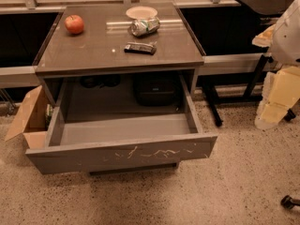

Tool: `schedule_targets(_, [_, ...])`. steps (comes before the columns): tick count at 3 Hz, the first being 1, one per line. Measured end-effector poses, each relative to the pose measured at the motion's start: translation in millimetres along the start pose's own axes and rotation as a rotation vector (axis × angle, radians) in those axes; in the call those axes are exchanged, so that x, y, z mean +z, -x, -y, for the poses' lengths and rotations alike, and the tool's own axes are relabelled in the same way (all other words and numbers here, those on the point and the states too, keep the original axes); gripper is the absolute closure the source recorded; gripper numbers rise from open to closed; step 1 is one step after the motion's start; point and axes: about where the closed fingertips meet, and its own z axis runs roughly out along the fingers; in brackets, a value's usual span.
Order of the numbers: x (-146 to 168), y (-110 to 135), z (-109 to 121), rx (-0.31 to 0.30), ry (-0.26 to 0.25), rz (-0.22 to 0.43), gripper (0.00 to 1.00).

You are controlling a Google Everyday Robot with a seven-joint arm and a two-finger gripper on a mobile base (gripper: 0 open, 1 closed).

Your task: Place rxbar chocolate into top drawer

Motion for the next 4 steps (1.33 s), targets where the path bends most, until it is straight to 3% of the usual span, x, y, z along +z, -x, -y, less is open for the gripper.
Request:
schedule_targets(1, [0,0,0,0.0,-0.002,0.0,0.0])
schedule_targets(2, [8,11,19,-0.008,-0.004,0.052,0.0])
schedule_targets(4, [49,48,66,0.004,0.037,0.255,0.0])
